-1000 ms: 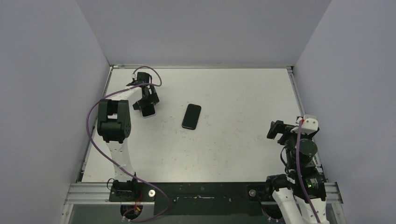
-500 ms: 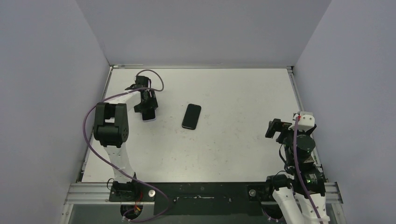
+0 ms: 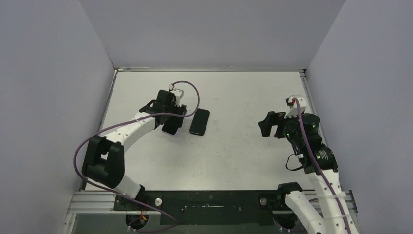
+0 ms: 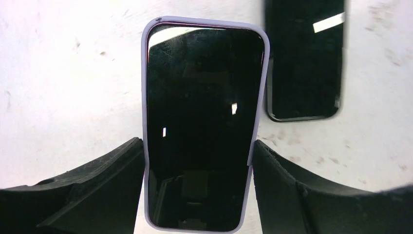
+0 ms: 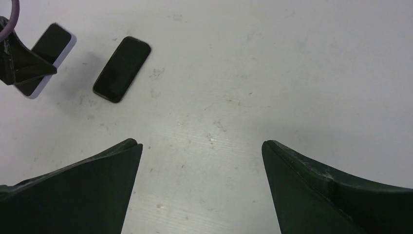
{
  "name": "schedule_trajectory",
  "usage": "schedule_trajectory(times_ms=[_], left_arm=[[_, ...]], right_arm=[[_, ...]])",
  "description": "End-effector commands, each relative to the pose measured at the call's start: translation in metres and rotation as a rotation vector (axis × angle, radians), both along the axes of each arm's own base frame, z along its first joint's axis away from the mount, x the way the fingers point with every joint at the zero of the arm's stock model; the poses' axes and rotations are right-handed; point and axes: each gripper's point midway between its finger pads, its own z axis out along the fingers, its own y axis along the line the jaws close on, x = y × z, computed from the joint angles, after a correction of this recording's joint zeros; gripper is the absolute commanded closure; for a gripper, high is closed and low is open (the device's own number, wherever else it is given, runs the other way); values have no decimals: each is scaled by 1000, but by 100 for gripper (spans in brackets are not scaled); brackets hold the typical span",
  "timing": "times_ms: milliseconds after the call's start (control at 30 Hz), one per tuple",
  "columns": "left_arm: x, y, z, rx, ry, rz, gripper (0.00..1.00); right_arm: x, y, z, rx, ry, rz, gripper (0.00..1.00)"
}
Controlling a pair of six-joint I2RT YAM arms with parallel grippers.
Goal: Take the phone out of the phone case
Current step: Pick up the phone at the center of the board, then adjust the phone.
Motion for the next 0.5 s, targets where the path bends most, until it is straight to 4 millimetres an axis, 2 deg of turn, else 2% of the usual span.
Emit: schedule_trajectory(times_ms=[0,233,367,467], left_arm=[[0,-34,57,-24,-261,-215,100],[-36,-67,101,3,-545,-502,100],[-54,-81,121,6,-686,-665,100],[-69,-90,127,34,-758,-792,100]], right_arm=[[-7,37,-1,83,109,194,0],[-18,70,-19,189,237,354,0],[-23,91,-16,246,215,433,0],[-25,104,-14,258,216,477,0]])
